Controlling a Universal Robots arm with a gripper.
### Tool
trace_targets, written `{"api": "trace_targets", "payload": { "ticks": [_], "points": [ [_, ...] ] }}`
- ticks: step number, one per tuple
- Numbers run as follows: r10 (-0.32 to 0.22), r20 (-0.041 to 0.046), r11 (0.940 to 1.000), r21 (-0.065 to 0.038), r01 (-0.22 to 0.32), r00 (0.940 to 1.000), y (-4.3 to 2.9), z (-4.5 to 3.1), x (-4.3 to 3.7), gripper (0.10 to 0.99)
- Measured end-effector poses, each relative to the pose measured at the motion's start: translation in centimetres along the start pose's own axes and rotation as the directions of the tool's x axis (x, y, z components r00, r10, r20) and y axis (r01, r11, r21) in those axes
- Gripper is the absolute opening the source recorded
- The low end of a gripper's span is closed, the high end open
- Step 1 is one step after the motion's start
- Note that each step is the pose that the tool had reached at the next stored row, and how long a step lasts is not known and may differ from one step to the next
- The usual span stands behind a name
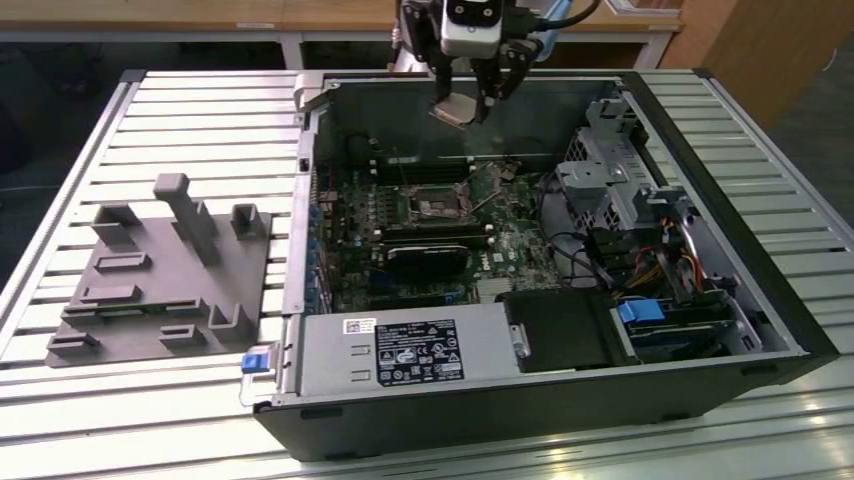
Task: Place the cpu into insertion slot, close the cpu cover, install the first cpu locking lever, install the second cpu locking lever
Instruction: 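Place the cpu into insertion slot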
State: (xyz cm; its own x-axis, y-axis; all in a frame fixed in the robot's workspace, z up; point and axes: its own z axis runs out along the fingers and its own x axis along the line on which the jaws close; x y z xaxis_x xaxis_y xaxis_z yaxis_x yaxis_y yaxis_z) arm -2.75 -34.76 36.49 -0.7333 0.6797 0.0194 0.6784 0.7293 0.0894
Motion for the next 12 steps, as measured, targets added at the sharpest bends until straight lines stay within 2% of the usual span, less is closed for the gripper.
{"api": "trace_targets", "payload": {
  "ticks": [6, 12],
  "points": [
    [0.047, 0.0042, 0.9989, -0.001, -0.047, 0.9989, -0.01, 0.05, 0.0, 0.537],
    [0.097, 0.0087, 0.9952, -0.002, -0.097, 0.9952, -0.01, 0.16, 0.0, 0.537]
  ]
}}
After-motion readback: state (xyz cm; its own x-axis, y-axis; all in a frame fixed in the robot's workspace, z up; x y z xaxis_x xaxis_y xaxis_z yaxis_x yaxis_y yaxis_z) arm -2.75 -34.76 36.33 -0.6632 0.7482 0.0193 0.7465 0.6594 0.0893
